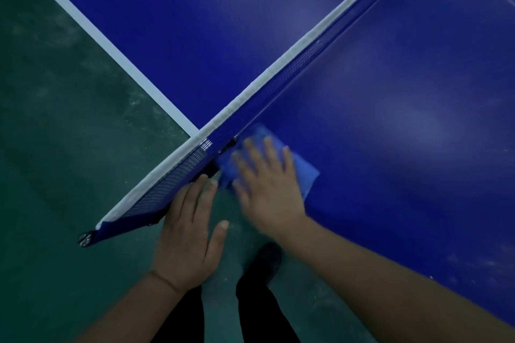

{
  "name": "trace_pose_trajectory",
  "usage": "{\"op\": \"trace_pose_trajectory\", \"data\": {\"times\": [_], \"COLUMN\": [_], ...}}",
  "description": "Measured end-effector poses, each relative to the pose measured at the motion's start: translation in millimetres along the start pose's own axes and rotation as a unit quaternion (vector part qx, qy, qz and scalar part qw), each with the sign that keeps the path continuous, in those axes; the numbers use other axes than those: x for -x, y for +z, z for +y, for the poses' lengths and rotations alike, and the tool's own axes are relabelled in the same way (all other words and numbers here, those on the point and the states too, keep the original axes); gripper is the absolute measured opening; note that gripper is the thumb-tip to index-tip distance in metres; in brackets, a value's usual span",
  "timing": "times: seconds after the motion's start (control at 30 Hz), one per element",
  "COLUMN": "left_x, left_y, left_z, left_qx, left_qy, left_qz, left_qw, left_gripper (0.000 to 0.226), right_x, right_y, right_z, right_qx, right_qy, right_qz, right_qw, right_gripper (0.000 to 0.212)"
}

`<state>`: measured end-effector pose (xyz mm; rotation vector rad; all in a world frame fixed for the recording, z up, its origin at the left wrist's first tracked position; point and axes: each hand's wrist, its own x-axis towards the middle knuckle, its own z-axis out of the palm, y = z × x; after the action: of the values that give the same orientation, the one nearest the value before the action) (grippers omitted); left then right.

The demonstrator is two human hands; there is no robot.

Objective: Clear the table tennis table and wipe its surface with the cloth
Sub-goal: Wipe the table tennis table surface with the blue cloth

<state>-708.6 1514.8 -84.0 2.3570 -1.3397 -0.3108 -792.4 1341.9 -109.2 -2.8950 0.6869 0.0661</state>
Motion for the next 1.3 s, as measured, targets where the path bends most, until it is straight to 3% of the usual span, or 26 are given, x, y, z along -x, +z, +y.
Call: {"op": "trace_pose_trajectory", "data": {"times": [0.07, 0.13, 0.2, 0.3, 0.37, 0.5, 0.6, 0.67, 0.73, 0.8, 0.87, 0.93, 1.0, 1.1, 1.17, 1.23, 1.3], "left_x": [5.6, 9.7, 11.7, 15.3, 16.9, 15.0, 5.4, -5.9, -19.1, -35.4, -56.0, -80.2, -107.3, -140.8, -159.2, -175.7, -186.8], "left_y": [0.2, -0.8, -3.6, -5.4, -5.0, -4.8, -6.5, -5.6, -3.4, 0.0, 5.3, 12.5, 20.1, 35.1, 46.4, 58.6, 68.9], "left_z": [-1.2, -2.5, -3.3, -5.6, -6.0, -0.9, 5.9, 10.6, 18.3, 28.8, 40.2, 52.6, 65.4, 84.4, 95.8, 104.6, 106.4], "left_qx": [-0.003, 0.002, 0.012, 0.018, 0.019, 0.016, 0.014, 0.015, 0.018, 0.03, 0.044, 0.059, 0.068, 0.073, 0.062, 0.04, 0.005], "left_qy": [-0.003, 0.0, -0.004, -0.009, -0.003, 0.01, 0.006, 0.024, 0.046, 0.062, 0.066, 0.062, 0.058, 0.069, 0.091, 0.108, 0.113], "left_qz": [-0.007, -0.008, -0.009, -0.007, -0.002, 0.006, 0.003, -0.001, -0.004, -0.003, 0.0, 0.0, 0.005, -0.017, -0.044, -0.073, -0.09], "left_qw": [1.0, 1.0, 1.0, 1.0, 1.0, 1.0, 1.0, 1.0, 0.999, 0.998, 0.997, 0.996, 0.996, 0.995, 0.993, 0.991, 0.99], "left_gripper": [0.066, 0.065, 0.064, 0.064, 0.062, 0.058, 0.054, 0.05, 0.047, 0.046, 0.045, 0.047, 0.048, 0.052, 0.058, 0.063, 0.066], "right_x": [22.2, 14.1, -6.3, -28.8, -30.7, 11.9, 34.3, 31.0, 22.2, 14.2, 7.3, 15.9, 43.7, 67.4, 52.6, 35.1, 29.6], "right_y": [5.8, -0.1, -9.0, -24.4, -20.9, -2.1, -2.0, -8.8, -22.9, -38.7, -40.0, -27.1, -13.0, -15.1, -17.5, -30.4, -50.0], "right_z": [-6.4, 17.2, 48.3, 81.4, 56.2, -8.3, 38.9, 92.8, 156.1, 199.7, 186.9, 134.5, 78.5, 98.0, 164.7, 244.2, 307.3], "right_qx": [0.011, 0.025, 0.045, 0.008, -0.005, 0.006, 0.016, 0.043, 0.049, 0.004, -0.039, -0.012, -0.014, 0.001, 0.039, 0.045, -0.001], "right_qy": [-0.155, -0.175, -0.074, 0.147, 0.177, -0.062, -0.18, -0.11, 0.051, 0.216, 0.322, 0.273, 0.108, -0.05, 0.007, 0.164, 0.336], "right_qz": [-0.028, -0.031, -0.026, 0.005, 0.013, -0.018, -0.02, 0.0, 0.031, 0.032, 0.038, 0.075, 0.042, -0.004, 0.016, 0.04, 0.05], "right_qw": [0.987, 0.984, 0.996, 0.989, 0.984, 0.998, 0.983, 0.993, 0.997, 0.976, 0.945, 0.959, 0.993, 0.999, 0.999, 0.985, 0.94], "right_gripper": [0.052, 0.051, 0.055, 0.059, 0.062, 0.06, 0.053, 0.053, 0.054, 0.058, 0.063, 0.067, 0.065, 0.06, 0.058, 0.061, 0.062]}}
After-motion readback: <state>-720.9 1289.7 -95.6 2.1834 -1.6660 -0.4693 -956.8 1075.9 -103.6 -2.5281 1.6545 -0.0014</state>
